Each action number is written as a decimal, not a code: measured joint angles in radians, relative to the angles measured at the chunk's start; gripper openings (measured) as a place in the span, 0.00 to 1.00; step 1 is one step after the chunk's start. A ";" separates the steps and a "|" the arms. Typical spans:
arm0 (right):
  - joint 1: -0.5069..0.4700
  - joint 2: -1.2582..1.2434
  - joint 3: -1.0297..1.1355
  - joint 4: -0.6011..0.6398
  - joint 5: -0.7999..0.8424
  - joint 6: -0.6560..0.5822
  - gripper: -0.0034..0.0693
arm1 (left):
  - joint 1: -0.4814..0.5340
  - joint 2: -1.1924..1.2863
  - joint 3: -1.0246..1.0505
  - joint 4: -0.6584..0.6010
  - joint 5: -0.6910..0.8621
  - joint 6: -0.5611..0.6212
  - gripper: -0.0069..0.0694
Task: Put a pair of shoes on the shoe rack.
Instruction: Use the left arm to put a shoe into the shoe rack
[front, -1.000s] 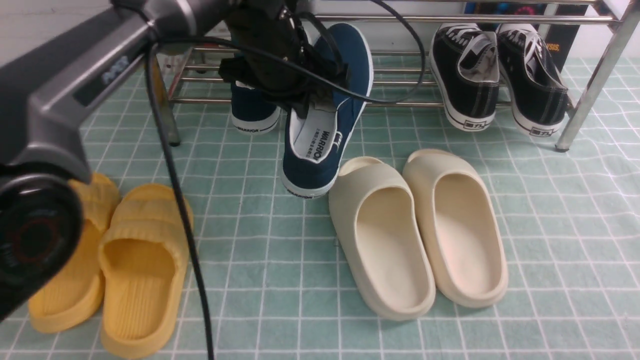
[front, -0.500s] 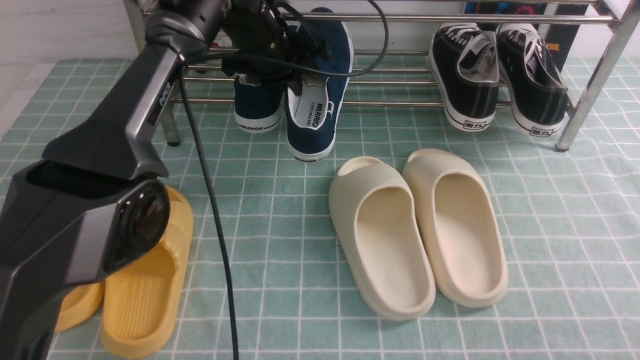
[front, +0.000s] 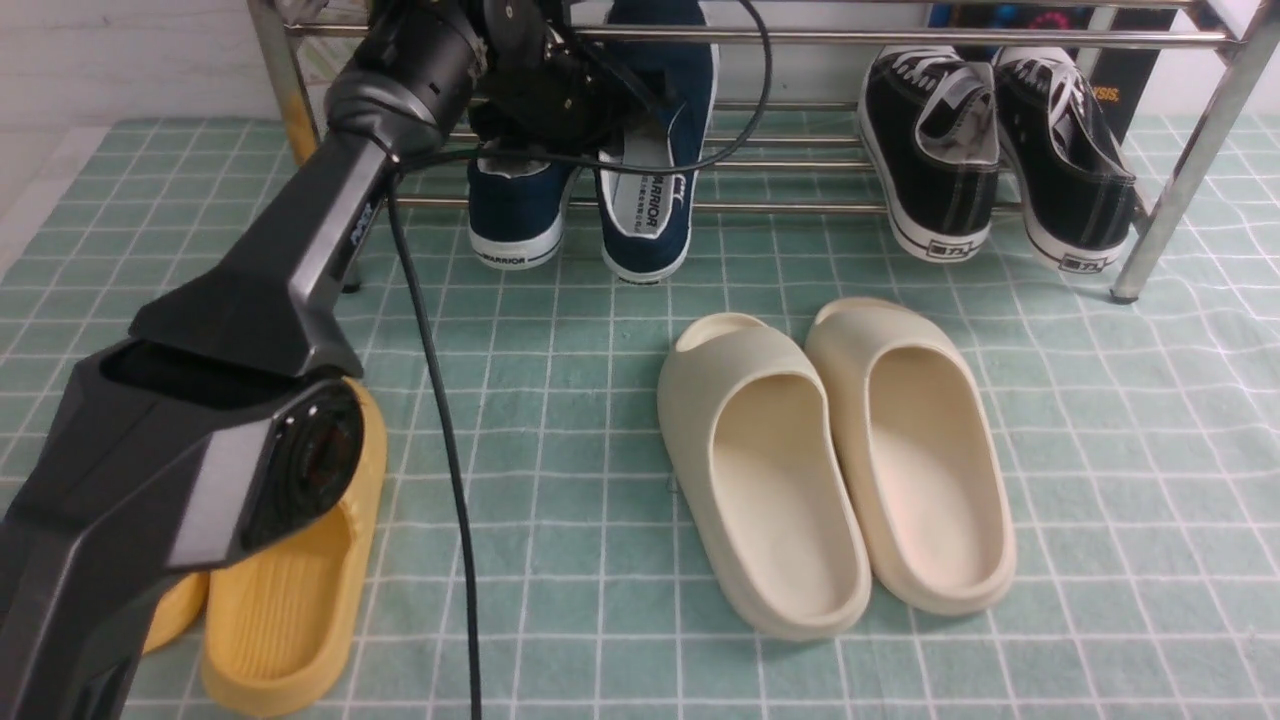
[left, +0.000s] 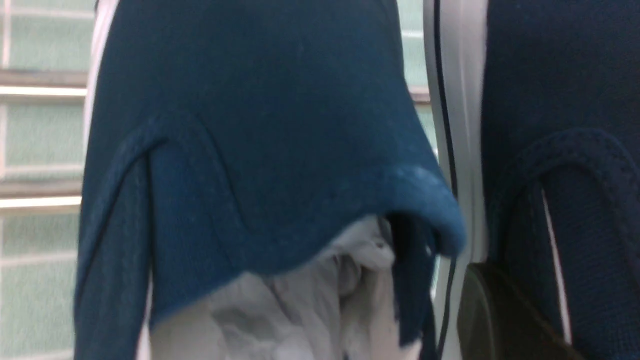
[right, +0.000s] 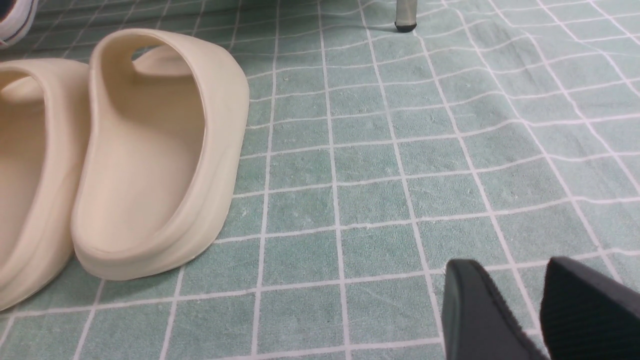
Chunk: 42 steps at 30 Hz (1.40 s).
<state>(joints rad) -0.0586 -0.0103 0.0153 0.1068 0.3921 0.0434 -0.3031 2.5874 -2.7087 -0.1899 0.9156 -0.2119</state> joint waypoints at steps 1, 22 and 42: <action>0.000 0.000 0.000 0.000 0.000 0.000 0.38 | 0.000 0.000 0.000 0.000 -0.002 0.000 0.12; 0.000 0.000 0.000 0.000 0.000 0.000 0.38 | 0.000 -0.154 -0.014 -0.047 0.305 0.104 0.36; 0.000 0.000 0.000 0.000 0.000 0.000 0.38 | 0.021 -0.296 0.304 0.276 0.328 -0.063 0.10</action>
<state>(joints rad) -0.0586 -0.0103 0.0153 0.1068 0.3921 0.0434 -0.2819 2.2911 -2.4049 0.0866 1.2437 -0.2752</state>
